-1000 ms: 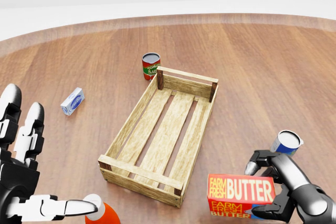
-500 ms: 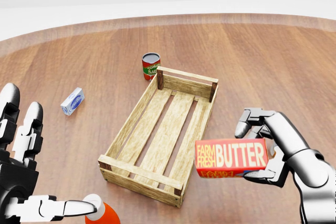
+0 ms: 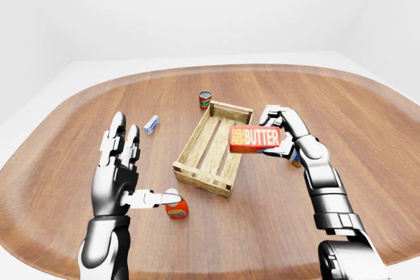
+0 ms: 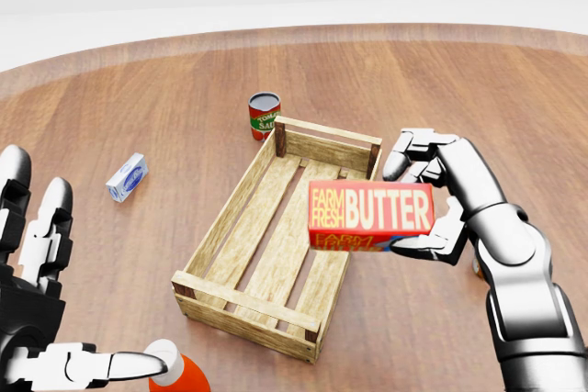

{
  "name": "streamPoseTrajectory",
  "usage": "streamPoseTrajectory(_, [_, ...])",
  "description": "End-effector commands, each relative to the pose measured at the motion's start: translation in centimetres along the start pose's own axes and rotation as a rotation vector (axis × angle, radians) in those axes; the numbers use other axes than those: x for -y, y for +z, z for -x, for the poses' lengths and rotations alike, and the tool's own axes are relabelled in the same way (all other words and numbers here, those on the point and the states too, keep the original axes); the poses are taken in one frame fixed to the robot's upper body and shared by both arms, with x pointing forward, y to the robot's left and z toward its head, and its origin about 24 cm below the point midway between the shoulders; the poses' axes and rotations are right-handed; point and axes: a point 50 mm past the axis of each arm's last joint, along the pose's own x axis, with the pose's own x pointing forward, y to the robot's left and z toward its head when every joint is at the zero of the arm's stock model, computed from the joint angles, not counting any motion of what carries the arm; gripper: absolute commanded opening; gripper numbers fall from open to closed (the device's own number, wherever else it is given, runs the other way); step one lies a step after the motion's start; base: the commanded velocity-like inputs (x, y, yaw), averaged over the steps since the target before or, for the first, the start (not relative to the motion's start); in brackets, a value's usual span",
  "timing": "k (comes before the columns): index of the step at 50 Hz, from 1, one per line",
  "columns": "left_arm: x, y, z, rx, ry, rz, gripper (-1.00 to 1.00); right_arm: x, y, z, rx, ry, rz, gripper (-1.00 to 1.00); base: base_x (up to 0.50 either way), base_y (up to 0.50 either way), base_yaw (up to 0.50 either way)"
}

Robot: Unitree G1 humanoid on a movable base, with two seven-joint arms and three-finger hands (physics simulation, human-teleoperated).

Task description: Pick up the butter and put it in the tray.

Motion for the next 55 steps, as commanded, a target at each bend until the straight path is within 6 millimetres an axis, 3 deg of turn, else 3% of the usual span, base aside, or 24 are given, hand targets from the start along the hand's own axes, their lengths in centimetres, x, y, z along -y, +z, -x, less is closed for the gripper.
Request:
streamPoseTrajectory(1, [-0.1, 0.0, -0.1, 0.004, 0.003, 0.001, 1.00, -0.8, 1.5, -2.8, 0.007, -0.031, -0.143, -1.00, 0.00, 0.00, 0.00])
streamPoseTrajectory(9, [-0.1, -0.1, -0.1, 0.000, 0.005, 0.001, 1.00, -2.2, 0.7, -5.2, -0.125, -0.017, -0.237, -1.00, 0.00, 0.00, 0.00])
streamPoseTrajectory(15, [-0.1, 0.0, -0.1, 0.002, 0.004, 0.001, 1.00, -3.7, -0.7, -5.8, -0.256, 0.009, -0.263, -1.00, 0.00, 0.00, 0.00])
streamPoseTrajectory(21, [-0.1, 0.0, -0.1, 0.002, 0.003, 0.001, 1.00, -4.8, -0.9, -6.0, -0.309, 0.004, -0.259, -1.00, 0.00, 0.00, 0.00])
streamPoseTrajectory(28, [-0.1, 0.2, -0.1, 0.009, 0.002, 0.002, 1.00, -6.1, 0.0, -6.5, -0.300, 0.018, -0.258, -1.00, 0.00, 0.00, 0.00])
streamPoseTrajectory(43, [-0.2, 0.2, -0.2, 0.013, 0.003, 0.003, 1.00, -6.9, 1.4, -7.1, -0.273, -0.001, -0.239, -1.00, 0.00, 0.00, 0.00])
streamPoseTrajectory(55, [-0.1, 0.5, 0.0, 0.023, -0.001, 0.005, 1.00, -8.3, 0.6, -6.4, -0.233, -0.084, -0.110, -1.00, 0.00, 0.00, 0.00])
